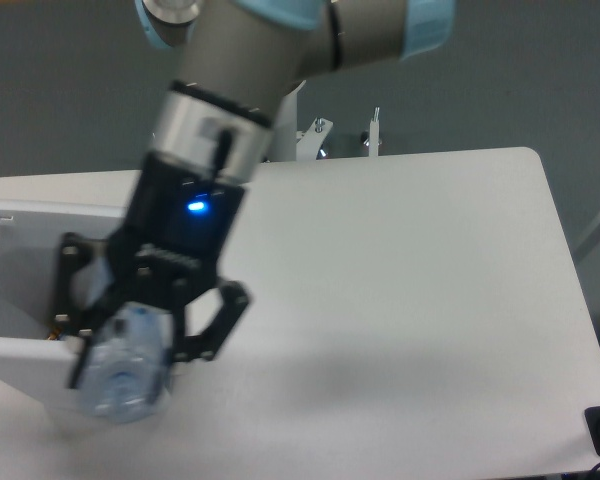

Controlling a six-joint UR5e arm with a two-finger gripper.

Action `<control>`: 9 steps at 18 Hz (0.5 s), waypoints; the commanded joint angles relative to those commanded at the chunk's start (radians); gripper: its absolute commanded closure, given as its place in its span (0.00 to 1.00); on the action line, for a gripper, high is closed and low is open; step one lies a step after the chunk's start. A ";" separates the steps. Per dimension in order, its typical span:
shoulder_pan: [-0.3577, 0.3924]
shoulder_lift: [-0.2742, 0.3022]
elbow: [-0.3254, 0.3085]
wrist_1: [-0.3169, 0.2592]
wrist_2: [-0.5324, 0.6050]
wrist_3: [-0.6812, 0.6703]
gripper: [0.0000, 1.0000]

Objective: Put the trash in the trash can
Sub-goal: 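Carry the bottle over the white bin and release it inside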

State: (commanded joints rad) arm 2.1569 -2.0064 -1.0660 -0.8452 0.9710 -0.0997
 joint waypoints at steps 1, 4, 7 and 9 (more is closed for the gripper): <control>-0.008 0.000 -0.012 0.000 0.000 0.002 0.39; -0.040 0.002 -0.055 0.000 0.003 0.046 0.38; -0.060 0.009 -0.094 0.002 0.005 0.098 0.35; -0.061 0.011 -0.101 0.002 0.008 0.112 0.27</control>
State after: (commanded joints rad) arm 2.0954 -1.9957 -1.1673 -0.8437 0.9787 0.0122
